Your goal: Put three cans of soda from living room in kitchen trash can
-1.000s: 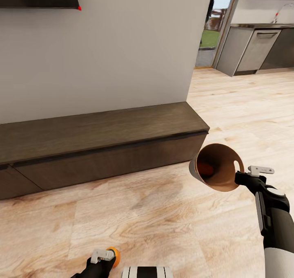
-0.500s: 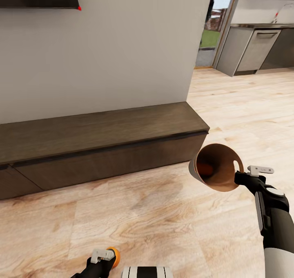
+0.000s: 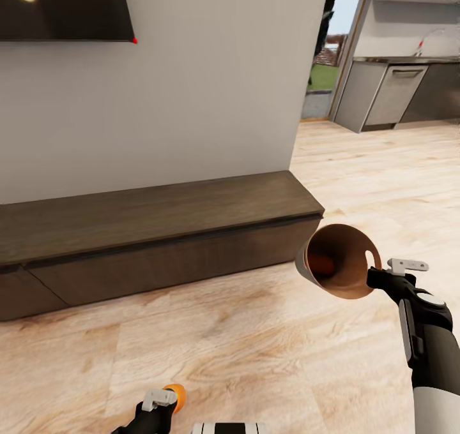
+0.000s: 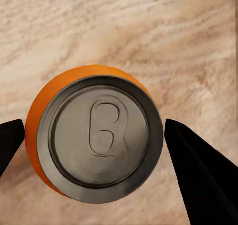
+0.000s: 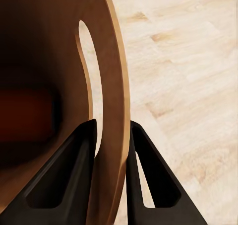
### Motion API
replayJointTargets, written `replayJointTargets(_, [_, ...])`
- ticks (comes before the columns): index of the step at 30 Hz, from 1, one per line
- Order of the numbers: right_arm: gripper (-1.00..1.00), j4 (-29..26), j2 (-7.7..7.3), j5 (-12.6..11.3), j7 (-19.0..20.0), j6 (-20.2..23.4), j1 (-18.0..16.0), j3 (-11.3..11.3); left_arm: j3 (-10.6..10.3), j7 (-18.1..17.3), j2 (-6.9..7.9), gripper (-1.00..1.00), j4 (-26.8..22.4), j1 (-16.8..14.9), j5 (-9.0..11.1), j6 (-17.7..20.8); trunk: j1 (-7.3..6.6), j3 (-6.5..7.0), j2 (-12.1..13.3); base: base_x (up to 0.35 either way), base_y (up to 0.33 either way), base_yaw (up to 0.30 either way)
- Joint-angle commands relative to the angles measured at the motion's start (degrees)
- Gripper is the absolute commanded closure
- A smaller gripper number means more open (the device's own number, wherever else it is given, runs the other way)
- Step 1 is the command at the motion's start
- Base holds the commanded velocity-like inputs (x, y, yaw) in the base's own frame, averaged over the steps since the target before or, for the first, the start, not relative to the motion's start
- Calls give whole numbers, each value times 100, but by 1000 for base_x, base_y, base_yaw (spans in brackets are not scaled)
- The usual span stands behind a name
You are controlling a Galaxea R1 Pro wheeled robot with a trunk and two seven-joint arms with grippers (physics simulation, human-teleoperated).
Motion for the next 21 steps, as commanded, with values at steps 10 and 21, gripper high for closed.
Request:
replayJointTargets(10, [100,-5,1,-61,37,13,1,0,-1,0,0,100,1,0,-5,0,-26,223,13,0,0,0])
replayJointTargets(21, [100,478,190,120,-304,181,211,206,-150,-159,-198,100,-203,-102,113,190,-39,332,20,0,0,0])
